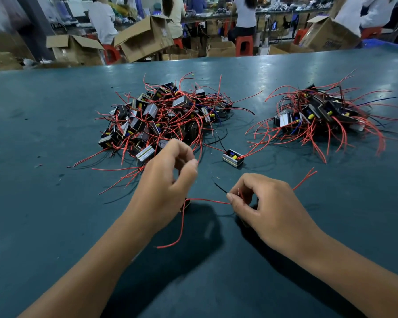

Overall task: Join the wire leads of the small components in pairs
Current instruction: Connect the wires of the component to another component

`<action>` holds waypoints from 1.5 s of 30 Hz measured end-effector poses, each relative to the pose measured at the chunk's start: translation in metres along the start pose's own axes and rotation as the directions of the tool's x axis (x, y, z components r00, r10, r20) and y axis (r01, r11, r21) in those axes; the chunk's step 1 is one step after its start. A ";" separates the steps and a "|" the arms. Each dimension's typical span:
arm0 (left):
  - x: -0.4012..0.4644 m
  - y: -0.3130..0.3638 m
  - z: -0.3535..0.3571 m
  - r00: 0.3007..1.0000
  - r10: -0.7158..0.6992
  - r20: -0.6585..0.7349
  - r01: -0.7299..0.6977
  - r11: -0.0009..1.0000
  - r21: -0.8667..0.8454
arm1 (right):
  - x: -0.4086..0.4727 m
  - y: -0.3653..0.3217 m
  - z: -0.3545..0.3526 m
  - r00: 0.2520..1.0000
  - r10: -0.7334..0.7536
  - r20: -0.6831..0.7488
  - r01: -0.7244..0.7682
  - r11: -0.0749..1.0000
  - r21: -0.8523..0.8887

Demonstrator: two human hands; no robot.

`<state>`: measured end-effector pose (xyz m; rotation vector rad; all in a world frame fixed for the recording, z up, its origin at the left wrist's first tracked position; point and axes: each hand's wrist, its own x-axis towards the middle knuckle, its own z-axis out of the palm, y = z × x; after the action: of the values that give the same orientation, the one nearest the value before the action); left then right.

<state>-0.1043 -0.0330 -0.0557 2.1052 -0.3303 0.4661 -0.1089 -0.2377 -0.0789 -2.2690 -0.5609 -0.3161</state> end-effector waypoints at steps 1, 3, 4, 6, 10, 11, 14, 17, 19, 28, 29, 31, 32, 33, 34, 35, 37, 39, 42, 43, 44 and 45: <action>-0.002 0.005 -0.003 0.992 0.114 0.062 -0.117 0.992 0.048 | 0.000 -0.001 0.001 1.000 -0.005 -0.006 0.005 1.000 -0.014; -0.008 0.013 0.000 0.941 0.277 0.195 -0.313 0.931 0.189 | 0.001 -0.002 0.002 1.000 -0.020 -0.013 0.019 0.999 -0.051; -0.009 0.015 0.004 0.917 0.327 0.230 -0.381 0.889 0.255 | 0.001 -0.003 0.002 1.000 -0.024 -0.013 0.023 0.998 -0.062; -0.011 0.017 0.012 0.897 0.373 0.236 -0.435 0.841 0.322 | 0.000 -0.003 0.001 0.999 -0.035 -0.012 0.034 0.997 -0.064; -0.013 0.017 0.018 0.899 0.369 0.234 -0.431 0.838 0.334 | 0.000 -0.002 0.002 0.997 -0.074 -0.003 0.073 0.992 -0.100; -0.013 0.016 0.018 0.898 0.376 0.231 -0.436 0.832 0.344 | 0.000 -0.002 0.003 0.997 -0.081 -0.011 0.079 0.990 -0.115; -0.012 0.017 0.019 0.898 0.391 0.200 -0.439 0.818 0.372 | 0.000 -0.002 0.003 0.995 -0.092 -0.029 0.088 0.988 -0.124; -0.013 0.019 0.019 0.906 0.385 0.177 -0.424 0.814 0.398 | -0.001 -0.001 0.004 0.997 -0.067 -0.023 0.064 0.992 -0.107; -0.013 0.020 0.017 0.923 0.345 0.172 -0.385 0.849 0.362 | 0.000 0.001 0.004 0.998 -0.052 -0.021 0.050 0.995 -0.082; -0.008 0.012 0.007 0.957 0.179 0.227 -0.210 0.970 0.121 | 0.000 0.007 0.004 1.000 -0.023 0.006 0.024 0.993 -0.116; -0.007 0.012 0.006 0.956 0.183 0.230 -0.217 0.967 0.133 | 0.001 0.008 0.004 1.000 -0.023 0.002 0.023 0.990 -0.137; -0.006 0.010 0.003 0.954 0.189 0.231 -0.231 0.958 0.170 | 0.001 0.009 0.003 0.999 -0.034 -0.018 0.030 0.983 -0.181; -0.005 0.010 0.001 0.954 0.192 0.231 -0.237 0.954 0.184 | 0.002 0.008 0.003 0.999 -0.040 -0.028 0.033 0.978 -0.204; -0.005 0.010 0.000 0.954 0.194 0.230 -0.238 0.954 0.182 | 0.002 0.008 0.003 0.999 -0.041 -0.034 0.032 0.974 -0.223; -0.004 0.011 -0.002 0.956 0.190 0.226 -0.227 0.962 0.153 | 0.002 0.009 0.002 0.999 -0.034 -0.034 0.026 0.972 -0.235; -0.003 0.011 -0.005 0.962 0.175 0.208 -0.199 0.975 0.099 | 0.002 0.009 0.002 0.999 -0.021 -0.030 0.013 0.971 -0.239; 0.004 0.008 -0.017 0.982 0.130 0.137 -0.130 0.991 -0.008 | 0.003 0.011 0.001 1.000 0.012 -0.022 -0.016 0.976 -0.218; 0.012 -0.001 -0.034 0.991 0.088 0.105 -0.082 0.995 -0.056 | 0.003 0.013 0.000 0.999 0.038 -0.021 -0.041 0.982 -0.183; 0.018 -0.018 -0.057 0.972 0.013 0.236 -0.021 0.999 0.030 | 0.001 0.011 0.000 0.999 0.052 -0.016 -0.054 0.984 -0.171; 0.019 -0.022 -0.061 0.958 -0.018 0.287 -0.010 0.995 0.096 | 0.000 0.010 0.000 0.999 0.053 -0.011 -0.054 0.983 -0.178; 0.018 -0.026 -0.062 0.942 -0.055 0.330 0.006 0.989 0.148 | 0.000 0.009 0.000 0.999 0.054 -0.004 -0.054 0.980 -0.190; 0.018 -0.028 -0.062 0.922 -0.097 0.376 0.029 0.983 0.181 | -0.001 0.008 0.000 0.998 0.057 0.007 -0.054 0.978 -0.203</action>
<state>-0.0898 0.0334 -0.0374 2.3675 -0.4578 0.0374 -0.1060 -0.2430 -0.0841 -2.4802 -0.4895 -0.3452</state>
